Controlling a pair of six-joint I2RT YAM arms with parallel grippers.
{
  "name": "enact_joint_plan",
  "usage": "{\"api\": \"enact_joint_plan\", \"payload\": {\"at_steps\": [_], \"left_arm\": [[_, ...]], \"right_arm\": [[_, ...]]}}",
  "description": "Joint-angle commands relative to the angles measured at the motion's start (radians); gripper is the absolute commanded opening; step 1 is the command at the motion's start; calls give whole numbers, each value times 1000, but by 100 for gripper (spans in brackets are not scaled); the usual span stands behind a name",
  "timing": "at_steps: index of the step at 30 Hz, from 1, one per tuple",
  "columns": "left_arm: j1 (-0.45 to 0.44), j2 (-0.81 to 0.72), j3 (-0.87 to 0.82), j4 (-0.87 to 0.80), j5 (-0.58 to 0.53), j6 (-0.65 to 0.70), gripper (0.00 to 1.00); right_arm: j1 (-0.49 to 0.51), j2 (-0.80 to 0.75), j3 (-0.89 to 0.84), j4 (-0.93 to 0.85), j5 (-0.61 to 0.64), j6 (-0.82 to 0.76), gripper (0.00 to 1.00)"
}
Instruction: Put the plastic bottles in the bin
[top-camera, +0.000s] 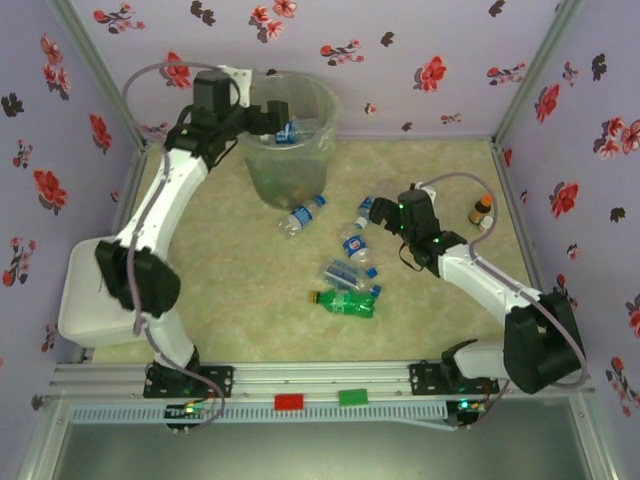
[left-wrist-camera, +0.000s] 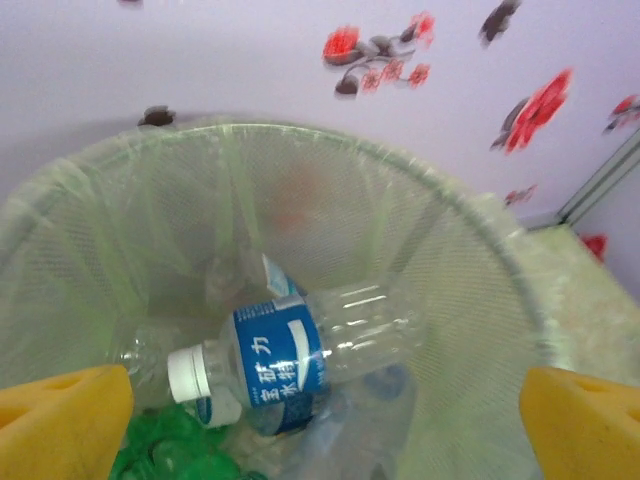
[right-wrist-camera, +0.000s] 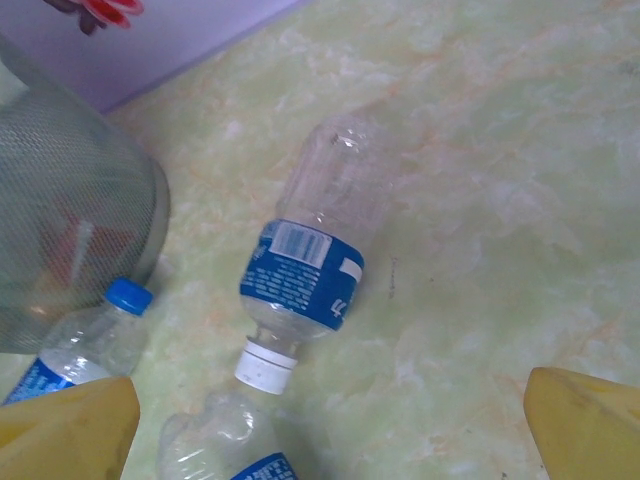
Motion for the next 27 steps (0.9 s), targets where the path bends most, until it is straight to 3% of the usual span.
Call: {"api": "enact_joint_plan", "payload": {"at_steps": [1, 7, 13, 19, 27], "left_arm": [[-4, -188, -245, 380, -19, -89, 100], [-2, -449, -707, 703, -151, -176, 100], [-1, -582, -1018, 852, -220, -314, 100], [-3, -605, -1180, 857, -211, -471, 100], [-14, -522, -1270, 942, -182, -585, 100]], "right_arm": [[-7, 53, 43, 1, -2, -11, 100], [-13, 163, 118, -17, -44, -4, 100], [-15, 279, 194, -10, -50, 29, 99], [-17, 410, 307, -46, -42, 67, 100], [-25, 549, 416, -66, 117, 82, 99]]}}
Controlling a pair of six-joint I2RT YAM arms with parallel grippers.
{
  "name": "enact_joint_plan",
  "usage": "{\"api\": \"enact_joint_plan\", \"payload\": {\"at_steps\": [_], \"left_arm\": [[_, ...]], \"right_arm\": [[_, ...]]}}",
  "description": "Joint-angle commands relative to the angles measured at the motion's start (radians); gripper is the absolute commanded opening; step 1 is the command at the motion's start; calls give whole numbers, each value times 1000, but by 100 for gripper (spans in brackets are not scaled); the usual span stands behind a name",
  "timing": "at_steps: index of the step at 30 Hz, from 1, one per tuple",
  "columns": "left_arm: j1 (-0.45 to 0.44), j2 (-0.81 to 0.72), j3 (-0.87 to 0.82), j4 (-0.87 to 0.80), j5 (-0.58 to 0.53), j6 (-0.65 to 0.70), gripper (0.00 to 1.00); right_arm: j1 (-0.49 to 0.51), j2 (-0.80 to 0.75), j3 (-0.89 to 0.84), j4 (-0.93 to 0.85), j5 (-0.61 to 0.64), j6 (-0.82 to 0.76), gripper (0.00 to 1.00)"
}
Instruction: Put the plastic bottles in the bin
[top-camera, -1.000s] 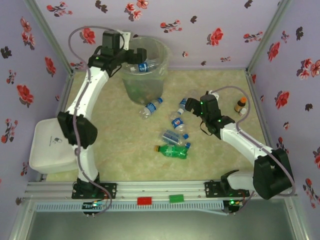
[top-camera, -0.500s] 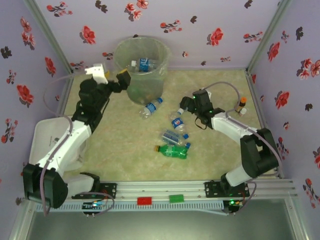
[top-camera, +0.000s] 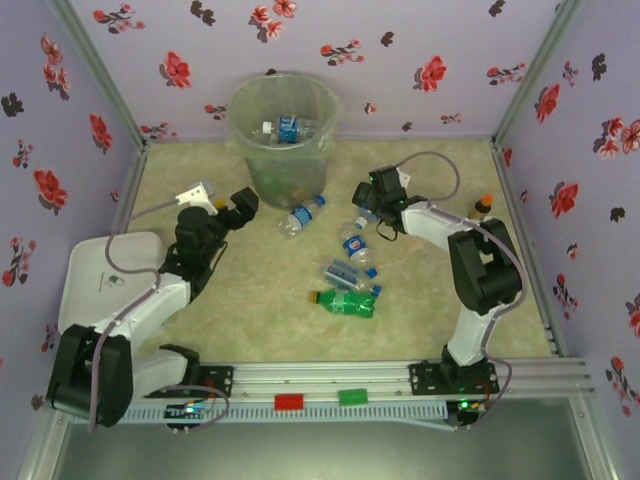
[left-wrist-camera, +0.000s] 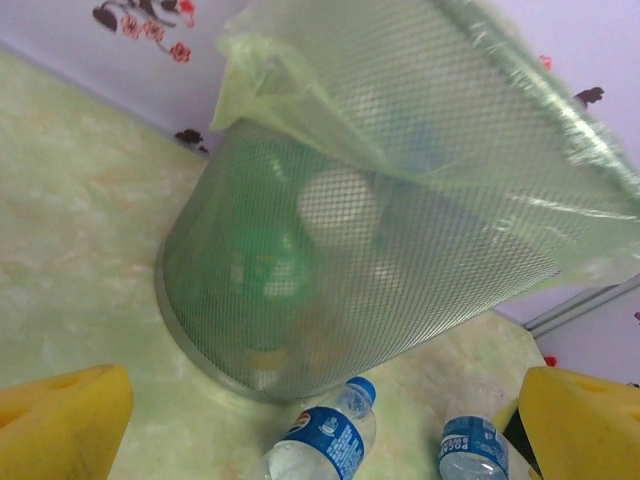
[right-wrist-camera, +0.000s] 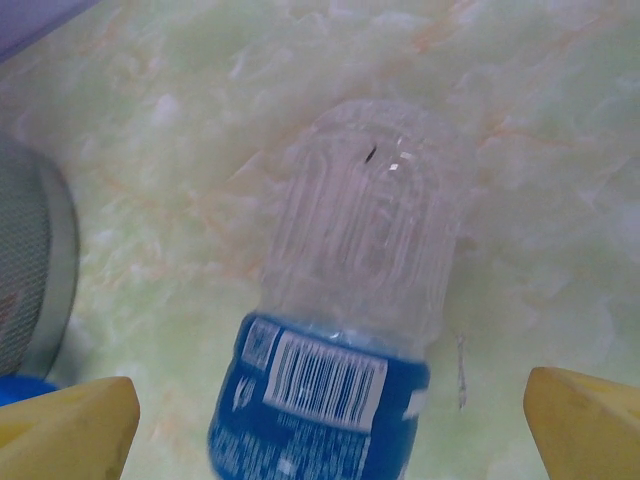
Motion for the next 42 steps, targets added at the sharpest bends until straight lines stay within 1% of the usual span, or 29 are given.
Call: {"api": "enact_joint_plan", "payload": {"at_steps": [1, 6, 10, 14, 19, 21, 27, 29, 34, 37, 42], "left_arm": [[-6, 41, -7, 97, 22, -73, 100], [-6, 80, -9, 136, 36, -92, 100], [-6, 92, -7, 104, 20, -98, 100], [-3, 99, -7, 65, 19, -97, 100], [1, 98, -13, 44, 10, -105, 100], [3, 98, -12, 36, 1, -106, 100], [6, 100, -7, 34, 1, -106, 100], [7, 101, -7, 33, -1, -107, 100], [12, 96, -9, 25, -2, -108, 100], [21, 83, -14, 18, -5, -105, 100], [65, 88, -9, -20, 8, -104, 100]], "right_arm": [[-11, 52, 52, -26, 93, 37, 100], [-13, 116, 93, -12, 148, 84, 99], [-13, 150, 105, 21, 147, 111, 95], [-17, 177, 107, 52, 115, 127, 88], [-23, 191, 91, 84, 106, 141, 79], [-25, 191, 80, 97, 73, 142, 73], [-36, 164, 36, 157, 38, 127, 60], [-42, 144, 23, 164, 29, 118, 57], [-55, 79, -25, 187, 3, 86, 54], [-63, 19, -60, 194, -44, 53, 52], [-70, -99, -112, 200, -255, -26, 50]]}}
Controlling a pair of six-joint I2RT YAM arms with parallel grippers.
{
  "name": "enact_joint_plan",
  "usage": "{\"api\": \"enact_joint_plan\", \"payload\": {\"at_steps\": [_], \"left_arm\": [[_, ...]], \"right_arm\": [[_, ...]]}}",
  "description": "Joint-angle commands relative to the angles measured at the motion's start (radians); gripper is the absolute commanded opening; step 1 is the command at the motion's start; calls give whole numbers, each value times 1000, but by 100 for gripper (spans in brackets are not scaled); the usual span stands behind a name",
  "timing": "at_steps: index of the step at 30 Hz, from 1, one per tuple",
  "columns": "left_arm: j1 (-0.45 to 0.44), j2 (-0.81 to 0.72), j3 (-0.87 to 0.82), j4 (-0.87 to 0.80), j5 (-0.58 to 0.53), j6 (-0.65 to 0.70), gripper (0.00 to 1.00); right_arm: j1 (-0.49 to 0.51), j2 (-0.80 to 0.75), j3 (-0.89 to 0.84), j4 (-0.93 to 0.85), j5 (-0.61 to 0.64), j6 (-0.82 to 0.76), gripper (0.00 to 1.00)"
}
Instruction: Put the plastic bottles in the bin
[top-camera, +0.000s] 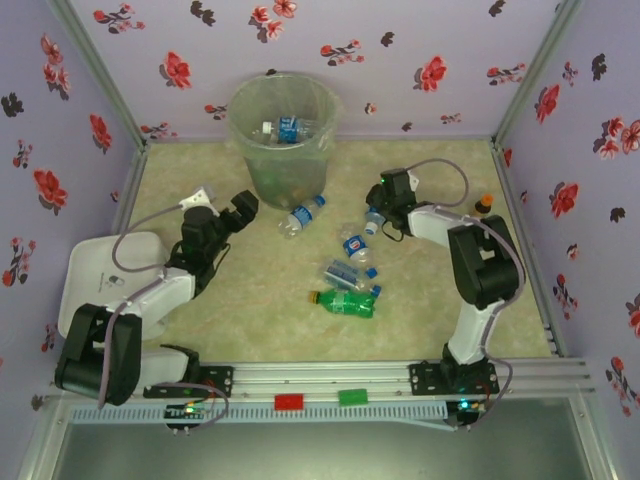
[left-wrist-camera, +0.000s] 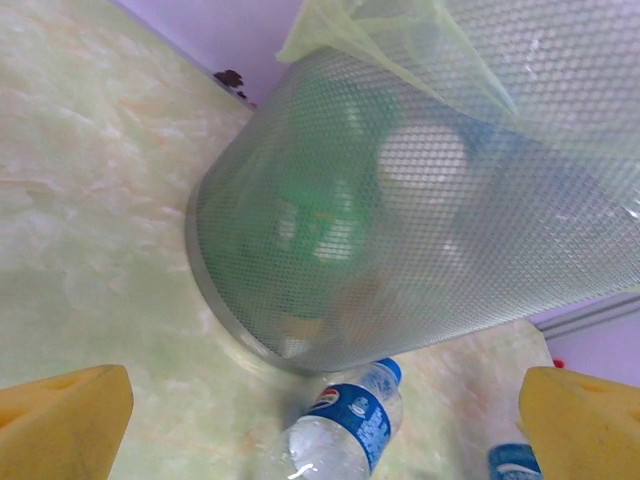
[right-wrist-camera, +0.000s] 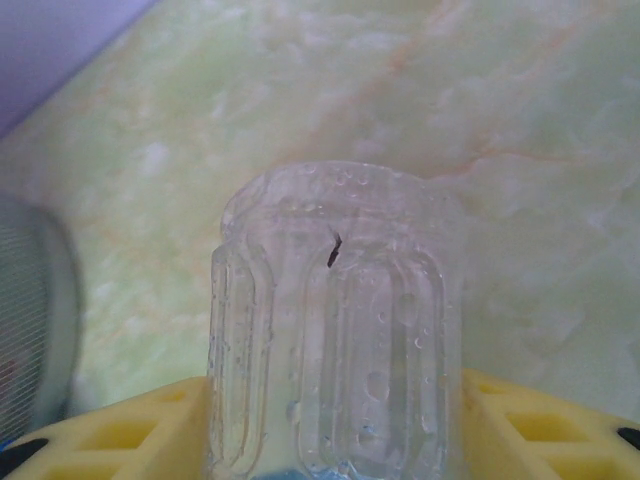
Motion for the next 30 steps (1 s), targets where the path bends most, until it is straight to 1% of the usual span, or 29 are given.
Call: {"api": "enact_joint_plan", "payload": {"at_steps": [1, 4, 9, 12, 15, 18, 21, 25, 30], "left_arm": [[37, -8, 0, -41, -8, -5, 100], [63, -17, -3, -49, -5, 3, 100], [90, -23, -4, -57, 6, 10, 100], [95, -20, -7, -54, 17, 9, 100], [97, -15, -11, -47, 29, 4, 100], [97, -15, -16, -49, 45, 1, 100], [98, -25, -24, -52, 56, -2, 100], [98, -46, -46, -55, 62, -6, 100], [98, -71, -67, -67, 83, 6, 100]], "right_arm": [[-6, -115, -33, 23, -179, -73, 50], [-6, -208, -52, -7, -264, -89, 49], [-6, -350, -27, -32, -356, -116, 49], [-3, -397, 35, -21, -393, -115, 48], [13, -395, 142, -21, -394, -117, 47], [51, -348, 260, 16, -386, -136, 47], [98, -267, 384, 42, -365, -168, 47], [152, -116, 557, 45, -313, -208, 47], [188, 66, 739, 55, -262, -208, 47]]}}
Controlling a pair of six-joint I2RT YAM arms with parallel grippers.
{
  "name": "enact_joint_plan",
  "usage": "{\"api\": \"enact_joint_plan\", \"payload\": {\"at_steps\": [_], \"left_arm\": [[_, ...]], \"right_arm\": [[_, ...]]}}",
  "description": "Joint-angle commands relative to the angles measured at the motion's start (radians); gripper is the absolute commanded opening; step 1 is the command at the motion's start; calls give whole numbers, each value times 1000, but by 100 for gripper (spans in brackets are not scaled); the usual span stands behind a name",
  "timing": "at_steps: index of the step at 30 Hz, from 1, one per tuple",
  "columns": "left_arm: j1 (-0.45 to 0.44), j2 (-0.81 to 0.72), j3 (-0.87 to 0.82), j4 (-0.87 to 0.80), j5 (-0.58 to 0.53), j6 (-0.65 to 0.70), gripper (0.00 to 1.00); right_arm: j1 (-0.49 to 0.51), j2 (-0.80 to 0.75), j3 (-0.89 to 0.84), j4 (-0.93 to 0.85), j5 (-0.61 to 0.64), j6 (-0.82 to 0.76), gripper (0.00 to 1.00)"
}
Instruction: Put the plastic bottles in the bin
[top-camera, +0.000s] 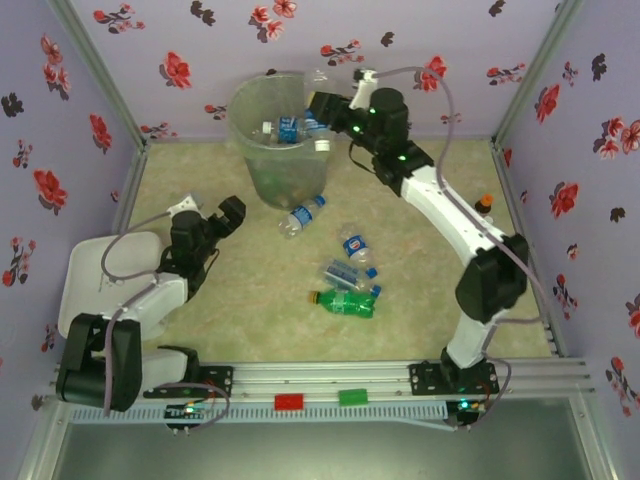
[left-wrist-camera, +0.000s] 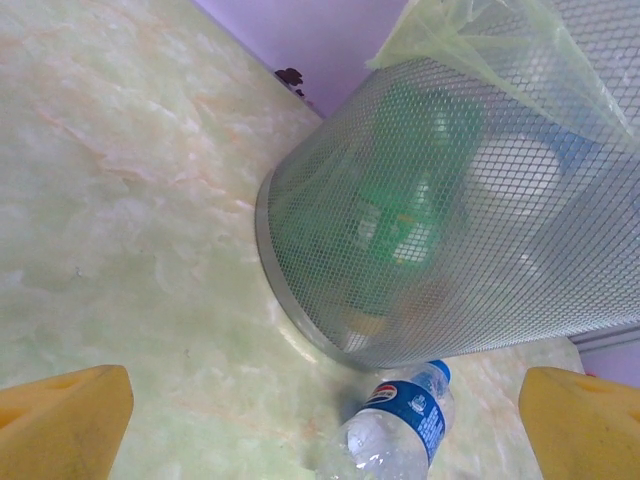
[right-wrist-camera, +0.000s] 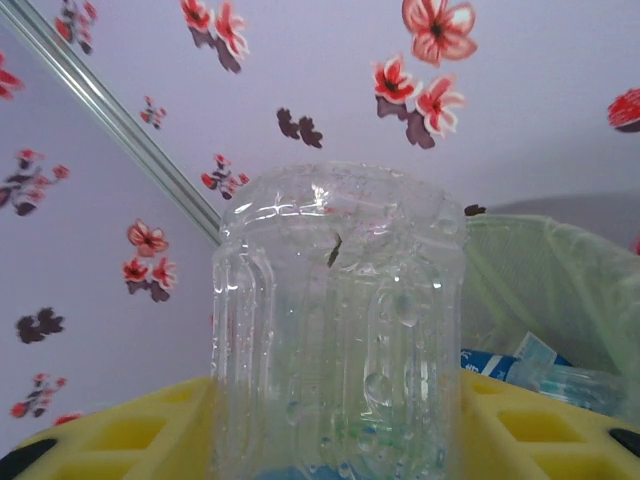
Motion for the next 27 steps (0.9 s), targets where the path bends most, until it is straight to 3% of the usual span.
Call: {"api": "enact_joint_plan", "payload": {"at_steps": [1, 9, 12, 17, 18, 23, 27], "left_arm": [[8, -28, -14, -23, 43, 13, 100], [7, -15, 24, -97, 145, 85, 100], [7, -2, 35, -112, 173, 100, 100], [6, 16, 42, -117, 198, 100, 100], [6, 17, 45, -119, 201, 101, 100], [3, 36, 65, -122, 227, 113, 100], [-10, 71, 92, -110, 268, 146, 100]], "right_arm": [[14, 114, 113, 7, 56, -18, 47], [28, 343, 406, -88, 51, 24, 50], [27, 396, 481, -148, 80, 13, 63], [27, 439, 567, -179, 102, -15, 97], [26, 445, 592, -194, 105, -27, 99], [27, 405, 619, -254, 114, -93, 100], [28, 304, 516, -294, 119, -142, 100]]}}
